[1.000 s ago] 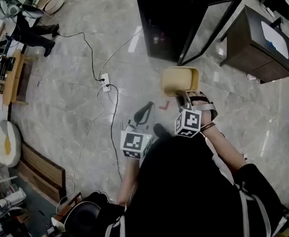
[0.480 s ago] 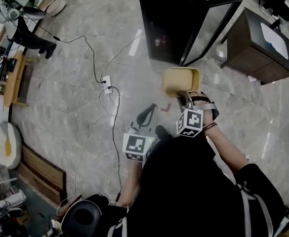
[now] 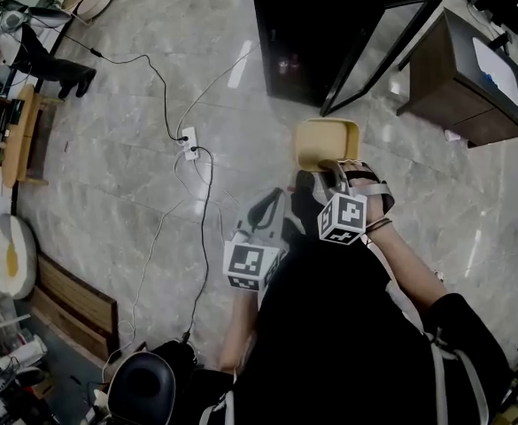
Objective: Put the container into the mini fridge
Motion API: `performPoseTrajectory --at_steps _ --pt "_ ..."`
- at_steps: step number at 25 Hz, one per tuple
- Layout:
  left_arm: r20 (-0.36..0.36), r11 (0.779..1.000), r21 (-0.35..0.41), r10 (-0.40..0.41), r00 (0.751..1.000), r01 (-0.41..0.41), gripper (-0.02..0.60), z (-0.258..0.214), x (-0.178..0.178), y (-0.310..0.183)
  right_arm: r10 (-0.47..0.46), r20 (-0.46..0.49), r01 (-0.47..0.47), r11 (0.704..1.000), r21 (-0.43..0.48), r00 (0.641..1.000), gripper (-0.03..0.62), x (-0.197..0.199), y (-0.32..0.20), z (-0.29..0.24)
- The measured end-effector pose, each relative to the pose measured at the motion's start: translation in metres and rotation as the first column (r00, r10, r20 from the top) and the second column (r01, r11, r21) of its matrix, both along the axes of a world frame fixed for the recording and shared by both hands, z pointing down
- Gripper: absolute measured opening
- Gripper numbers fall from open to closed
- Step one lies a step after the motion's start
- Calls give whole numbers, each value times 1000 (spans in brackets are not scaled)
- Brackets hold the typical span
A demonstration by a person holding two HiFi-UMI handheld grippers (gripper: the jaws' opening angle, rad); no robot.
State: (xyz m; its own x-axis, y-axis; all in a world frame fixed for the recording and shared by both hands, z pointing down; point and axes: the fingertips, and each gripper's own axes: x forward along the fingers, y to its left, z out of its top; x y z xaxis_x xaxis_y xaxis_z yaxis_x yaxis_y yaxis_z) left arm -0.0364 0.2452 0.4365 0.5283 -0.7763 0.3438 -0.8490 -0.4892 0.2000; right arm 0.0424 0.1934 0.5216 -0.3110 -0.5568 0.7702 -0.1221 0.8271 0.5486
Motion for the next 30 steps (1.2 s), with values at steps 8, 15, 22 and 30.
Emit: performPoseTrajectory --at_steps 8,15,22,30 --pt "42 999 -9 -49 998 49 41 -8 -24 -54 11 61 -9 999 -45 998 23 -24 -64 4" --pt "87 999 38 -41 995 38 41 -25 -26 -124 21 86 -17 999 -49 996 23 -24 -126 5" --pt "91 1000 31 -7 996 4 41 -19 -3 -176 10 89 -6 999 -52 996 23 -14 -172 12" --pt "100 1000 22 -13 995 10 41 -20 7 -208 17 111 -7 996 -86 994 23 -8 -201 22"
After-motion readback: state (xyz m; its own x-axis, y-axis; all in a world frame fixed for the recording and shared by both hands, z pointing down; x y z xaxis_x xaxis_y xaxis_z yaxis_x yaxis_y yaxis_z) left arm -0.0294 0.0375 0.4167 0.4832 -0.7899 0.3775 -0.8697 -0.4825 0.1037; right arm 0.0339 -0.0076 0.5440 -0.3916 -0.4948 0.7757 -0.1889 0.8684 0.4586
